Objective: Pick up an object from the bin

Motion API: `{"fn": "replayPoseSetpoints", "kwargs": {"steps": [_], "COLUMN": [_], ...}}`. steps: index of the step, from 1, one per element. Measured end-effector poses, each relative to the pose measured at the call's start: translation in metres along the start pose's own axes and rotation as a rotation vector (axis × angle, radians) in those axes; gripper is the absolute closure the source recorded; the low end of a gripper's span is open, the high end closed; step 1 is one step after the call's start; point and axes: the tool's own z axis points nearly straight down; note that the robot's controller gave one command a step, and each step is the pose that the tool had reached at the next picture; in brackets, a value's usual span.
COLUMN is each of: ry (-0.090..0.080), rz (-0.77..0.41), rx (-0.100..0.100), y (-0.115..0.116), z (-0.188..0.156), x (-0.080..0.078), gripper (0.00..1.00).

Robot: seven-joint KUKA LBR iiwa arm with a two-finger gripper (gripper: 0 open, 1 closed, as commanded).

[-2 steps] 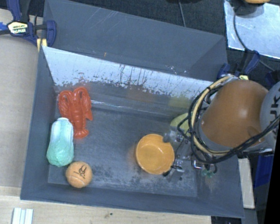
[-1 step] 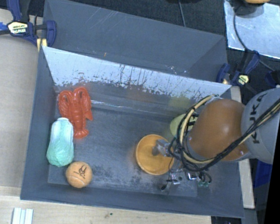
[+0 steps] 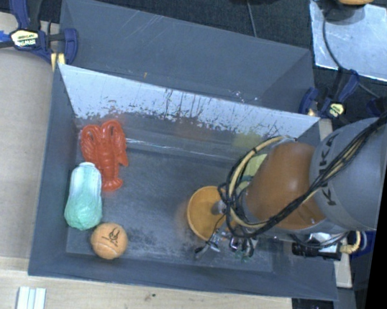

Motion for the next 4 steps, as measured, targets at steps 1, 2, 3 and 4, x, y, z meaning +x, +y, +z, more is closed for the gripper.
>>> {"fn": "replayPoseSetpoints", "kwargs": {"steps": [1,2,3,4], "ry": [0.01,0.01,0.01,0.009], "rz": [-0.511,-0.511,-0.51,-0.508], "rx": [0.005,0.005,0.004,0.005], "y": [-0.021,-0.021,-0.021,-0.021], "z": [-0.001,-0.001,-0.008,-0.027], "x": [-0.024,-0.024,-0.023,-0.024], "gripper": [1.0,1.0,1.0,1.0]}}
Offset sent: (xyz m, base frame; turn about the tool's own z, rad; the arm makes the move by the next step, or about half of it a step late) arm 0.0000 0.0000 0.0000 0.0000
